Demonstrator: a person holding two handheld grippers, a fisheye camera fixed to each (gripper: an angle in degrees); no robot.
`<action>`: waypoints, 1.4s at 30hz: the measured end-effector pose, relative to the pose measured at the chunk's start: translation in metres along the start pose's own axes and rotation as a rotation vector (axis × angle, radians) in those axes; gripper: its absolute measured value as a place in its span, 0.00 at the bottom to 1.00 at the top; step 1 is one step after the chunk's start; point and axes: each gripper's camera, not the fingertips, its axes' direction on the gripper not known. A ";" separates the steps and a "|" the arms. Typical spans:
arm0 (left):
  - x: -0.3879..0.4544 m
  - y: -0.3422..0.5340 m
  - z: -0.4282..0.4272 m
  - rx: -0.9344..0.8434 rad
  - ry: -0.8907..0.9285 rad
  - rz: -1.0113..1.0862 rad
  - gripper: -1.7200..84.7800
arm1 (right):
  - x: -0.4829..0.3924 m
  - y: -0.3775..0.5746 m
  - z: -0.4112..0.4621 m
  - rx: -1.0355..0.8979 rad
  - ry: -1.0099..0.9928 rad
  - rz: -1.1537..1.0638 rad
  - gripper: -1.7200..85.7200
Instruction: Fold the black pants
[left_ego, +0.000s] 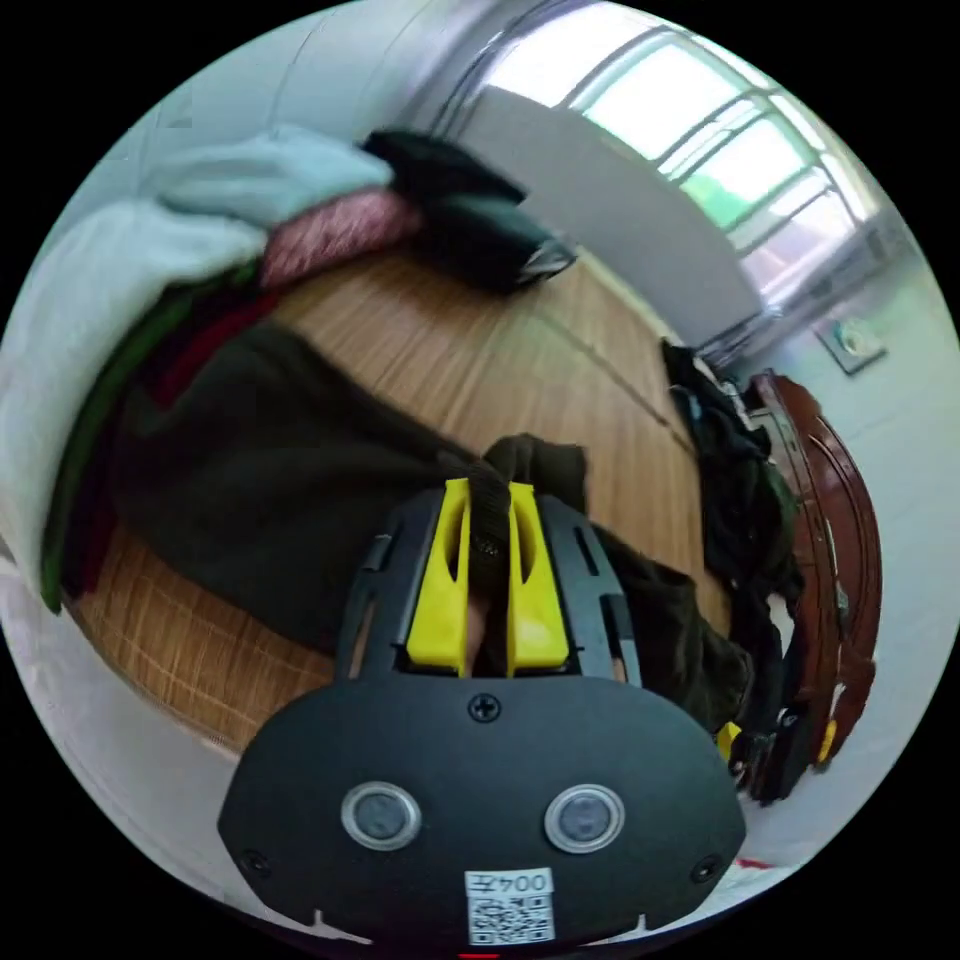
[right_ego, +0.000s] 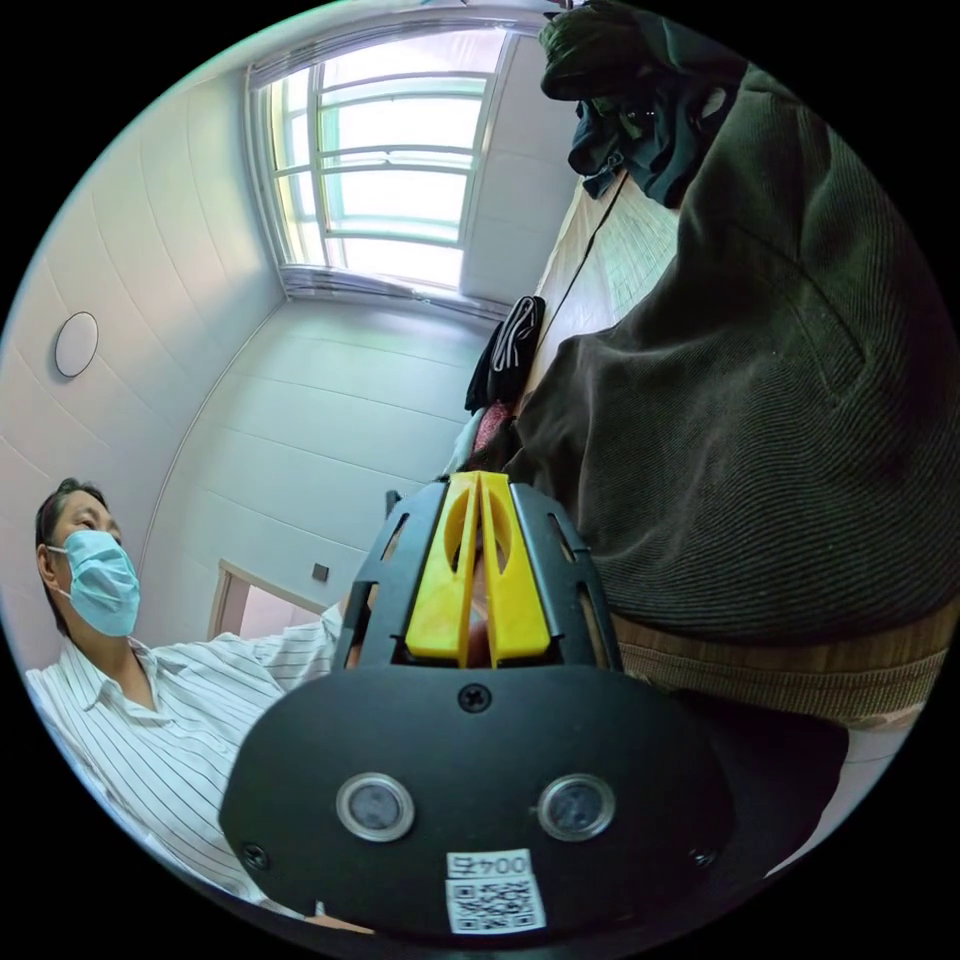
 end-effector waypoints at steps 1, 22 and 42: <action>0.011 0.001 -0.011 0.041 0.005 0.044 0.07 | 0.001 0.001 0.001 0.000 -0.001 0.000 0.01; -0.251 0.183 0.029 0.234 -0.011 -0.371 0.13 | 0.054 0.036 0.071 0.024 -0.003 0.015 0.01; -0.186 0.461 0.033 0.202 0.040 0.294 0.03 | -0.020 0.139 0.134 0.063 1.099 -0.420 0.11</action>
